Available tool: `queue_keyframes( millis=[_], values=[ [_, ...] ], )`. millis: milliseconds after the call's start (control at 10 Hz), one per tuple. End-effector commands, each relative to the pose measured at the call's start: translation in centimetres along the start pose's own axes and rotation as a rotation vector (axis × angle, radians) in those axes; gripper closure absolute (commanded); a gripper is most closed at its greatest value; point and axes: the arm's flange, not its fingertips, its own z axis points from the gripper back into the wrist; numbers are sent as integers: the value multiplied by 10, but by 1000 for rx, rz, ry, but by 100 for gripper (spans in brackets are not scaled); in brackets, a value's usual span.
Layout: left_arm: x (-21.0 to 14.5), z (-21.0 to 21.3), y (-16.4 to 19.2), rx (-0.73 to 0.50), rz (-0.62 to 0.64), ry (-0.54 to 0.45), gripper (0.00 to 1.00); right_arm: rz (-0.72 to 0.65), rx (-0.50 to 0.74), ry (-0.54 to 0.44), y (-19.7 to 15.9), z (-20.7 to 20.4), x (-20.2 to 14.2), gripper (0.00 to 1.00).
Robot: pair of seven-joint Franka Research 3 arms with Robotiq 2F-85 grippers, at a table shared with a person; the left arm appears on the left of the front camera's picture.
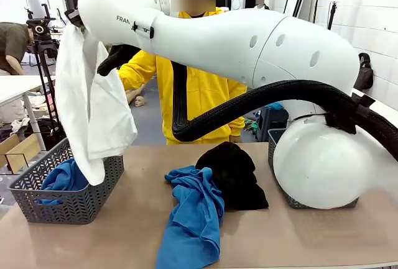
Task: Sort the tops and bottoms.
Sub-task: Sort the clothes according to human instructions.
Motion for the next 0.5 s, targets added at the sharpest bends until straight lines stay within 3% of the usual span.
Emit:
queue_keyframes(
  millis=[0, 400],
  values=[
    [0, 1, 2, 3, 5, -1, 0, 17, -38, -8, -1, 9, 6, 100],
    [0, 1, 2, 3, 5, -1, 0, 17, -38, -8, -1, 9, 6, 100]
  ],
)
